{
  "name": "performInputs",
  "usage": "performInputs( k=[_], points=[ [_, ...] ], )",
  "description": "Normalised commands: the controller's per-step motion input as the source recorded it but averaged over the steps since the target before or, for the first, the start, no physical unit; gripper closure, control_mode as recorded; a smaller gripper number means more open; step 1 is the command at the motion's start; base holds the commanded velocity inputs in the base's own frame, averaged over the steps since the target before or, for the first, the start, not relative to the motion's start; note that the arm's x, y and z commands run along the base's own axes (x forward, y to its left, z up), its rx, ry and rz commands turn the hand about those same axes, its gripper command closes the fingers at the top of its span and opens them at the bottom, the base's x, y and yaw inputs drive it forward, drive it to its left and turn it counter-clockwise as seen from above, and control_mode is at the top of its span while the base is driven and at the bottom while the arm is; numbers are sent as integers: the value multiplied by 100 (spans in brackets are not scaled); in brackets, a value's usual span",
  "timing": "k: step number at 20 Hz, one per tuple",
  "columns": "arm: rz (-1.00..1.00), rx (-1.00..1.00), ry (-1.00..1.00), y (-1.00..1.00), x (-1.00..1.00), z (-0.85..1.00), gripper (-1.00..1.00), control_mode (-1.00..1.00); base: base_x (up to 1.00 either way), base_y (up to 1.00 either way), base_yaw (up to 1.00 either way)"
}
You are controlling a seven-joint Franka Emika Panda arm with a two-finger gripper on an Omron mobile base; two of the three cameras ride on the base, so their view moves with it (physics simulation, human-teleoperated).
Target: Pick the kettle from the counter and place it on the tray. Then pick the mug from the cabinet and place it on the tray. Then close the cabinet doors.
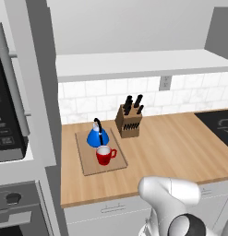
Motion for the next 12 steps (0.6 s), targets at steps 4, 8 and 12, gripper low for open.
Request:
performInputs(
  k=[4, 8, 12],
  points=[
    [9, 0, 0, 64, 62, 0, -100, -100, 0, 0, 0],
    [9, 0, 1, 68, 68, -2, -100, -100, 0, 0, 0],
    [7, 0, 0, 74, 72, -8, -100, -100, 0, 0, 0]
  ],
)
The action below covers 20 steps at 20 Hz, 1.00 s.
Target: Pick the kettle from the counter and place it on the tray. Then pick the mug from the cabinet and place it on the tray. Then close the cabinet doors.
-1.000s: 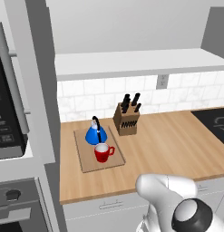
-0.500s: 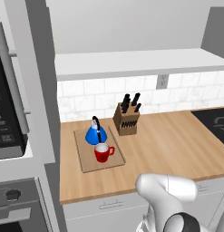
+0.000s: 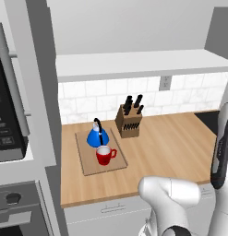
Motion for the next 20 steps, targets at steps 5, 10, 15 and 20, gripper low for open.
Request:
performInputs(
  k=[5, 10, 15, 20],
  points=[
    [7, 0, 1, 77, 75, -12, -100, -100, 0, 0, 0],
    [7, 0, 4, 77, 81, -13, -100, -100, 0, 0, 0],
    [4, 0, 6, 67, 97, -10, -100, -100, 0, 0, 0],
    [1, 0, 2, 29, 96, -11, -100, -100, 0, 0, 0]
  ],
)
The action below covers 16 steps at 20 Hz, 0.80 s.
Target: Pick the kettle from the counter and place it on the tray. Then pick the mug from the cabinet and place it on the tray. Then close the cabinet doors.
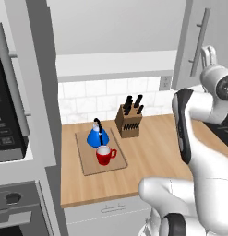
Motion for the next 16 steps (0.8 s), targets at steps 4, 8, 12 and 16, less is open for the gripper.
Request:
performInputs(
  k=[4, 8, 12, 16],
  points=[
    [0, -2, 1, -2, 69, -11, -100, -100, 0, 0, 0],
    [0, -3, 6, -5, 56, -10, -100, -100, 0, 0, 0],
    [0, 0, 3, -1, 67, -11, -100, -100, 0, 0, 0],
    [0, 0, 9, 0, 72, -6, -100, -100, 0, 0, 0]
  ],
)
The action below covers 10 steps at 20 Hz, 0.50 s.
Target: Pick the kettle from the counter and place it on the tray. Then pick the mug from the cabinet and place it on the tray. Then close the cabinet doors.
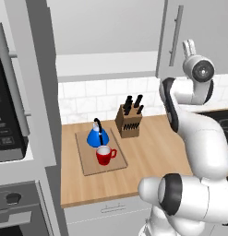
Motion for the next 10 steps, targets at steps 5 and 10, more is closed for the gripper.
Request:
performInputs(
  k=[5, 10],
  points=[
    [0, 0, 10, -7, 45, -6, -100, -100, 0, 0, 0],
    [0, -1, 9, -13, 18, -19, -100, -100, 0, 0, 0]
  ],
)
